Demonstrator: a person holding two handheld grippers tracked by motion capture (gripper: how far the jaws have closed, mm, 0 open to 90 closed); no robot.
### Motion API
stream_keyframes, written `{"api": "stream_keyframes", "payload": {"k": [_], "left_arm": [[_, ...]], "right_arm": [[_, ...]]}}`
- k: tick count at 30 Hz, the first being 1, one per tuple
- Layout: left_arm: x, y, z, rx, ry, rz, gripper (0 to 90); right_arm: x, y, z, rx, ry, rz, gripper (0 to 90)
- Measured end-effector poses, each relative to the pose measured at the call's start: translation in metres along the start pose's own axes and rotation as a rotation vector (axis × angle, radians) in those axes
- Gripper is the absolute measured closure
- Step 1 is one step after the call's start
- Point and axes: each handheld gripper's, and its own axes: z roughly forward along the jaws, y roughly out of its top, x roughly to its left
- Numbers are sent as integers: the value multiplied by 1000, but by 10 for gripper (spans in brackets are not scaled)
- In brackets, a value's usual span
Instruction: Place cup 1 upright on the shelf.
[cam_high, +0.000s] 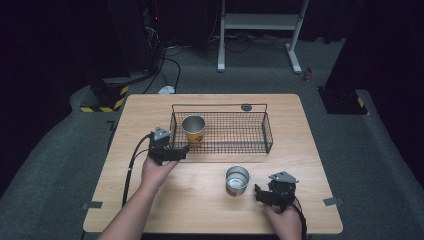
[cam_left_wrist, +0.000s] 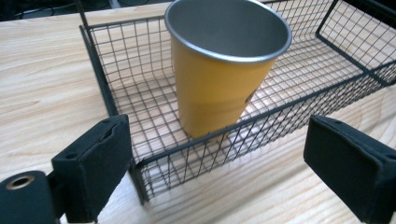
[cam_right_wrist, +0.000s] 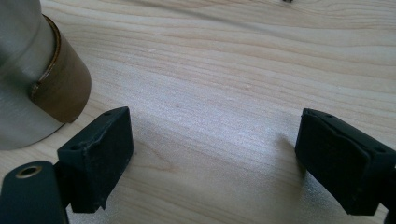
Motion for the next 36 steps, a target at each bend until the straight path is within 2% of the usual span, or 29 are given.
{"api": "stream_keyframes", "payload": {"k": [2, 10, 18, 24, 31, 36], "left_arm": [[1, -3, -3, 1, -8, -10, 87], [6, -20, -16, 12, -2, 5, 84], [5, -37, -28, 29, -21, 21, 80], [6, -47, -36, 37, -39, 5, 62], [5, -64, -39, 81, -50, 7, 39], [6, -76, -40, 117, -48, 24, 17]], "right_arm": [[0, 0, 0, 0, 0, 0, 114], [0, 0, 0, 0, 0, 0, 114], [0, 0, 0, 0, 0, 0, 114], [0, 0, 0, 0, -1, 0, 114], [0, 0, 0, 0, 0, 0, 114], [0, 0, 0, 0, 0, 0, 114]]}}
